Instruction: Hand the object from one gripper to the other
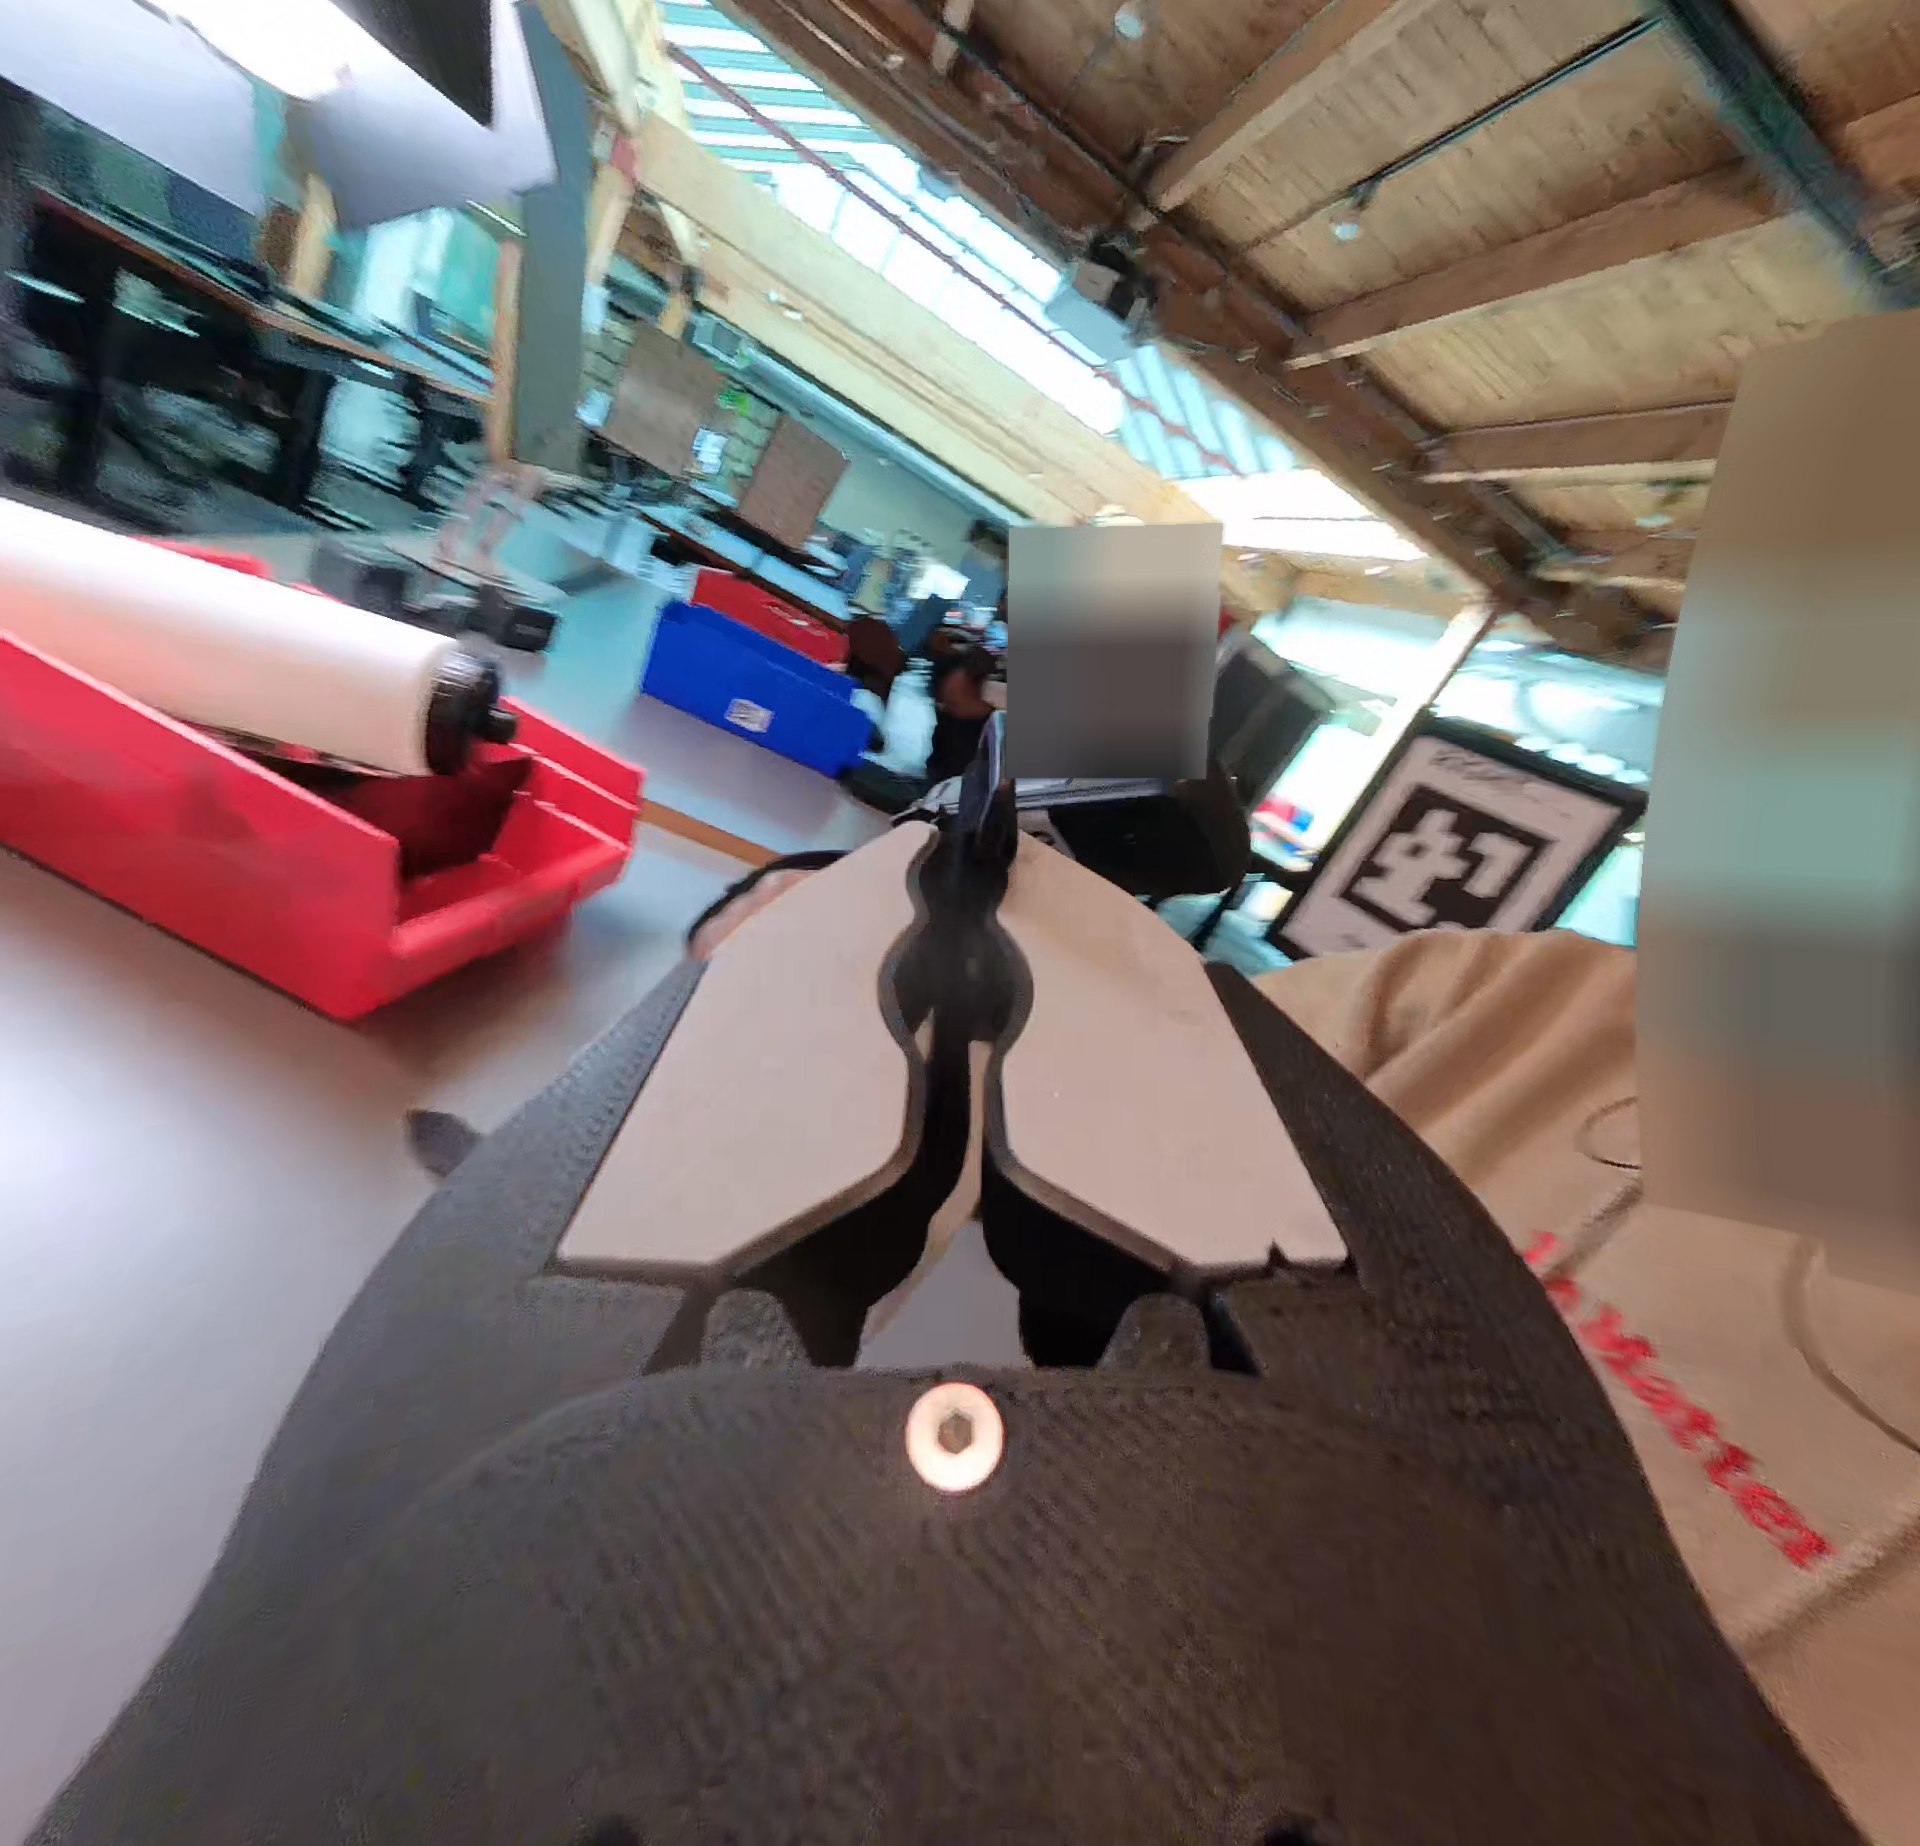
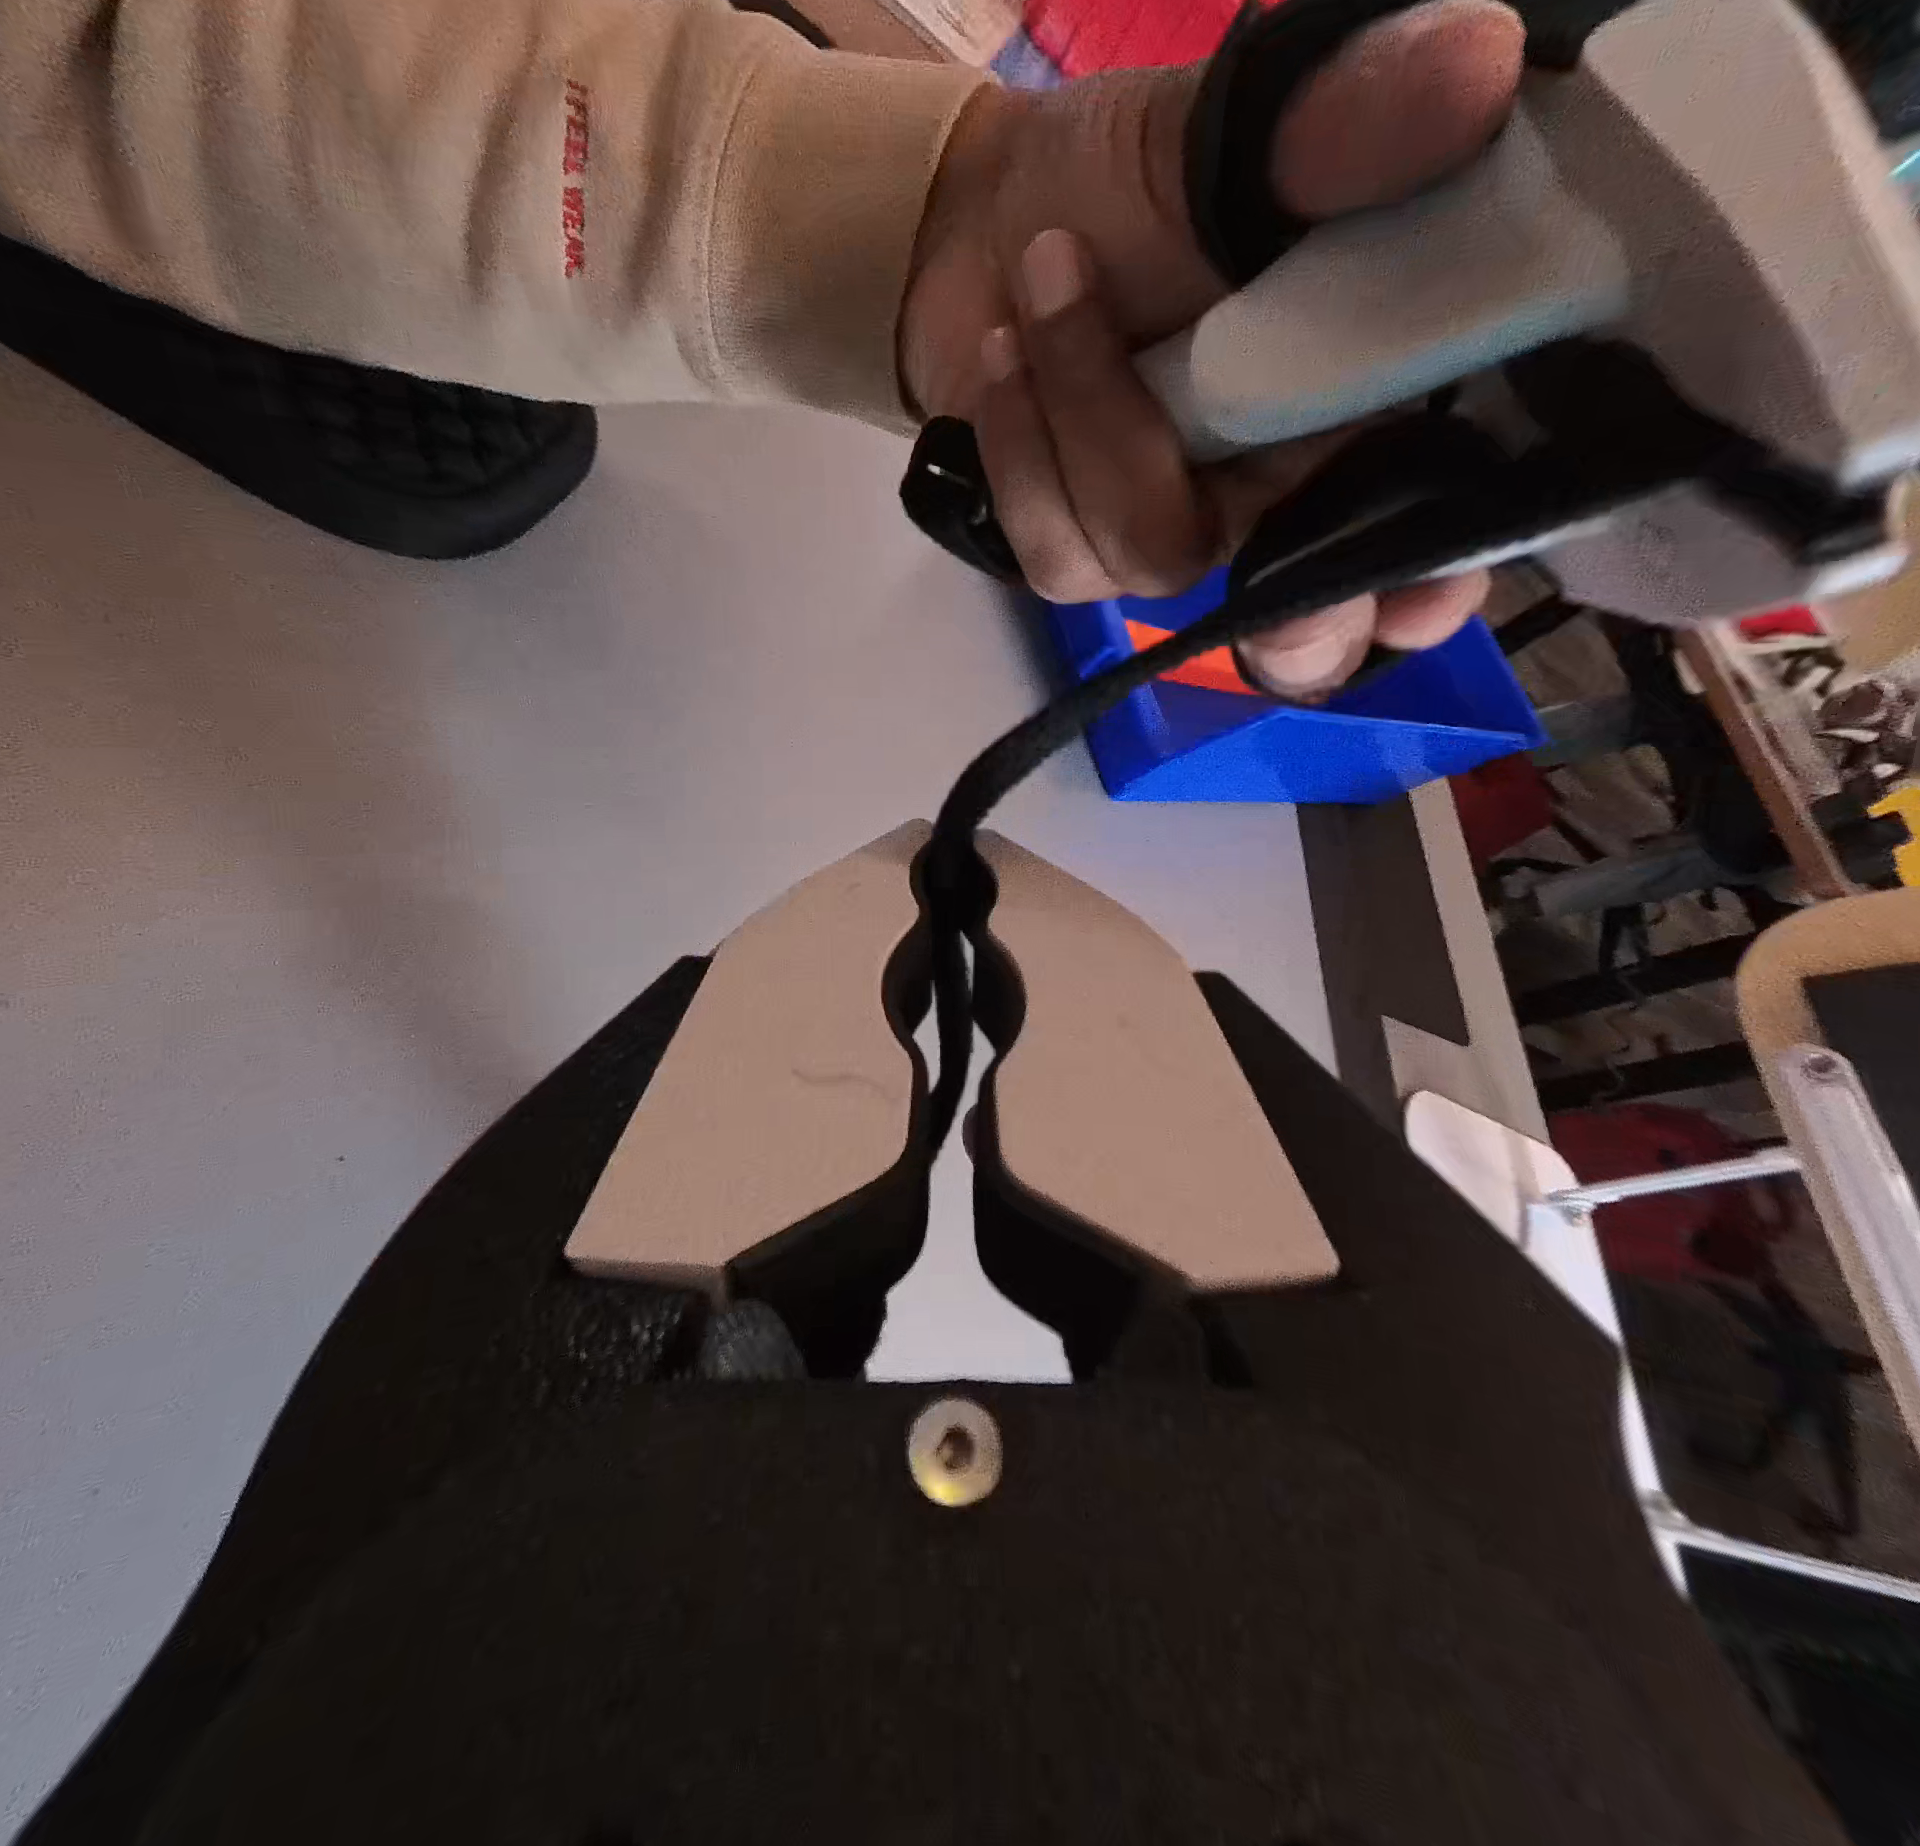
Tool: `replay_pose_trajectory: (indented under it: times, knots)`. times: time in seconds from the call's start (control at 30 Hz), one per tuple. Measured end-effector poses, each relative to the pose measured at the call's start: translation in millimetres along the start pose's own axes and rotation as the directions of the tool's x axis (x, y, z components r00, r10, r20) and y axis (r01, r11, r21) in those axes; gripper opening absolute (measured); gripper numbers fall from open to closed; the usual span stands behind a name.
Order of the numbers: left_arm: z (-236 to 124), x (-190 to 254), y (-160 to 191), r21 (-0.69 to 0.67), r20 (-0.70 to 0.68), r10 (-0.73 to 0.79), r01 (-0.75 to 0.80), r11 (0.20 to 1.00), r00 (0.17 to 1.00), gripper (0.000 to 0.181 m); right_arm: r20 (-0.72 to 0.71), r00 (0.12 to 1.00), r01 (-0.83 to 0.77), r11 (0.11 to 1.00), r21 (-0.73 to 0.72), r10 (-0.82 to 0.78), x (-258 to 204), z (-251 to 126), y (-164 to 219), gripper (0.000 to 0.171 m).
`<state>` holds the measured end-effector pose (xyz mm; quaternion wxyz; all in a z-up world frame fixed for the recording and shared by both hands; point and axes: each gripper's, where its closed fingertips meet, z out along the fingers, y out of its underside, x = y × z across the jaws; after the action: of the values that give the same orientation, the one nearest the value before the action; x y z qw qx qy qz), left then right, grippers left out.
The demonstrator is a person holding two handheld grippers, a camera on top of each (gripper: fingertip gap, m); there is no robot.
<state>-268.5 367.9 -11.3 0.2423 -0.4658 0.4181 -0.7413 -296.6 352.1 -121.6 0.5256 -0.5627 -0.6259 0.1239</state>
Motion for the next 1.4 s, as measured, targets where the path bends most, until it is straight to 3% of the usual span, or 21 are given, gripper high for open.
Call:
replay_pose_trajectory:
  times: [0.03,0.17,0.2,0.27,0.43,0.5,0.53,0.57,0.6,0.67,0.77,0.83,0.97,1.1,1.2,1.4]
  knots:
    - [-0.7,-2.9,-2.8,0.003,0.050,0.043,-0.044,0.999,0.998,0.003,0.014,0.999,-0.042,0.999,0.025,0.042,0.6,-1.4,-1.0,0.001]
    - [0.5,-6.2,-10.1,-0.075,0.260,0.314,-0.305,0.950,0.913,0.002,0.126,0.967,-0.235,0.968,0.090,0.223,0.1,-14.4,-6.0,0.002]
    - [2.7,1.9,-12.8,-0.086,0.266,0.361,-0.351,0.932,0.894,0.002,0.124,0.963,-0.249,0.965,0.082,0.238,2.3,-17.4,-5.5,0.008]
    - [6.9,20.6,-17.1,-0.102,0.259,0.413,-0.400,0.911,0.873,0.002,0.104,0.958,-0.279,0.953,0.116,0.268,10.2,-24.7,-14.1,0.039]
    - [24.6,61.9,-13.4,-0.162,0.226,0.521,-0.496,0.853,0.823,0.003,0.136,0.936,-0.351,0.865,0.359,0.324,20.4,-43.3,-67.1,0.051]
    - [31.3,68.5,-8.3,-0.200,0.225,0.548,-0.512,0.835,0.806,0.003,0.121,0.937,-0.348,0.839,0.419,0.329,23.5,-46.9,-83.4,0.041]
    - [33.0,69.2,-8.1,-0.214,0.236,0.561,-0.521,0.826,0.793,0.003,0.124,0.938,-0.345,0.825,0.448,0.325,23.7,-50.5,-91.4,0.028]
    - [33.3,69.2,-10.6,-0.216,0.253,0.574,-0.533,0.818,0.779,0.003,0.118,0.937,-0.344,0.816,0.465,0.327,25.5,-54.1,-97.4,0.002]
    - [32.3,69.6,-15.3,-0.205,0.270,0.583,-0.546,0.812,0.766,0.006,0.097,0.936,-0.344,0.825,0.449,0.337,28.9,-55.2,-99.0,0.002]
    - [28.7,68.6,-21.7,-0.177,0.284,0.579,-0.552,0.815,0.764,0.027,0.082,0.930,-0.356,0.825,0.439,0.357,36.1,-61.8,-104.3,0.002]
    - [26.8,54.3,-7.7,-0.209,0.227,0.509,-0.469,0.858,0.830,0.042,0.063,0.896,-0.410,0.760,0.505,0.440,58.1,-83.4,-110.4,0.002]
    - [33.0,43.3,10.1,-0.237,0.159,0.445,-0.403,0.884,0.881,0.040,0.087,0.872,-0.443,0.699,0.562,0.482,68.5,-98.7,-111.7,0.002]
    - [50.5,22.7,31.5,-0.286,0.139,0.435,-0.384,0.878,0.890,0.003,0.150,0.821,-0.522,0.619,0.587,0.551,76.5,-108.7,-104.4,0.002]
    - [52.4,23.8,22.8,-0.256,0.173,0.447,-0.398,0.881,0.878,0.002,0.112,0.804,-0.522,0.601,0.606,0.585,86.5,-113.6,-95.5,0.007]
    - [44.8,28.0,7.7,-0.193,0.199,0.423,-0.388,0.901,0.884,0.003,0.171,0.802,-0.561,0.623,0.546,0.572,77.5,-102.8,-86.6,0.030]
    - [30.2,29.9,-6.7,-0.147,0.222,0.385,-0.360,0.921,0.896,0.002,0.217,0.831,-0.554,0.730,0.400,0.512,50.2,-72.7,-70.7,0.028]
